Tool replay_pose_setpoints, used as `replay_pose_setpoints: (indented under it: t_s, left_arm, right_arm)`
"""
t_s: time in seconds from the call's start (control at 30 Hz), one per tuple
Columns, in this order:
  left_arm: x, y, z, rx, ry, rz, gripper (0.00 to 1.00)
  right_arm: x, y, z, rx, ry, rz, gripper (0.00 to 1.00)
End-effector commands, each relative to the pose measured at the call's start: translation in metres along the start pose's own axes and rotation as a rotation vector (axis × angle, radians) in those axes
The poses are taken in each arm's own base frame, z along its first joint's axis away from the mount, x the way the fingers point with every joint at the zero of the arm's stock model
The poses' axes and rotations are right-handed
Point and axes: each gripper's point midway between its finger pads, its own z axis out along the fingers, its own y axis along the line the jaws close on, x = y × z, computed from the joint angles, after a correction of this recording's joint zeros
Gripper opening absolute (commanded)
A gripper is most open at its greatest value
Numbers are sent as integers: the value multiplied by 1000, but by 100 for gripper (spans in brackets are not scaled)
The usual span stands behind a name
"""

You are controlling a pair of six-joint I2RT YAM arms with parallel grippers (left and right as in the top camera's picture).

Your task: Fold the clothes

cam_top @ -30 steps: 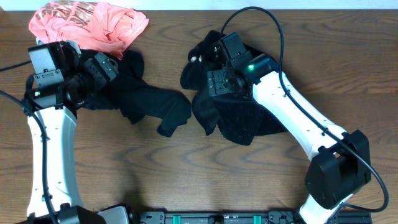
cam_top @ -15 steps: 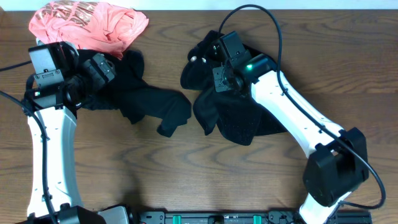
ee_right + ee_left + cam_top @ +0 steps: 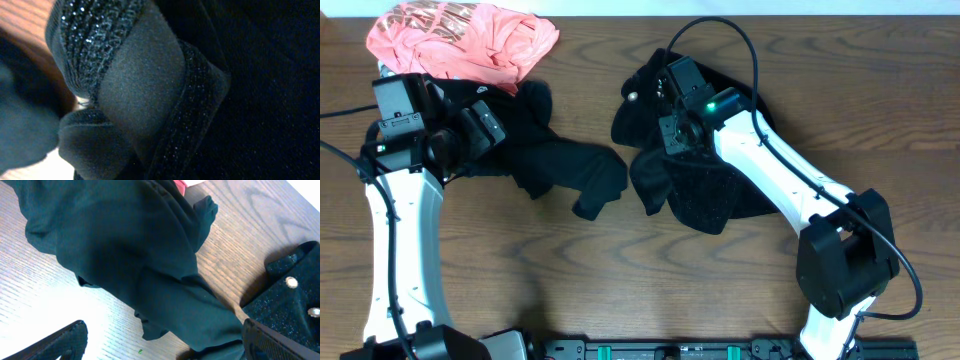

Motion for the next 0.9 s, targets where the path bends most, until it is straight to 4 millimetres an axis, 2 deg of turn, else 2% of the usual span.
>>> replay_pose_setpoints:
  t_s: [0.0, 0.23, 0.43, 0.6, 0.67, 0.77, 0.87]
  left_arm:
    - [5, 5, 10, -23, 31, 26, 98]
    - [12, 6, 17, -17, 71, 20, 98]
    - [14, 7, 18, -22, 83, 17, 98]
    - [13, 6, 18, -18, 80, 18, 98]
    - [14, 2, 18, 6, 84, 18, 98]
    - [16, -15, 17, 93, 99, 29, 98]
    - [21, -40, 17, 183, 107, 118, 98]
  right_arm:
    - [4, -11, 4, 23, 32, -40, 1]
    - [3, -33, -7, 34, 40, 7, 1]
    - [-12, -58, -43, 31, -34, 69, 1]
    - [-25, -85, -94, 27, -143, 120, 1]
    - [-33, -94, -122, 13, -210, 118, 1]
    - [-42, -101, -165, -16, -315, 86, 1]
    - [-47, -100, -208, -50, -419, -1, 1]
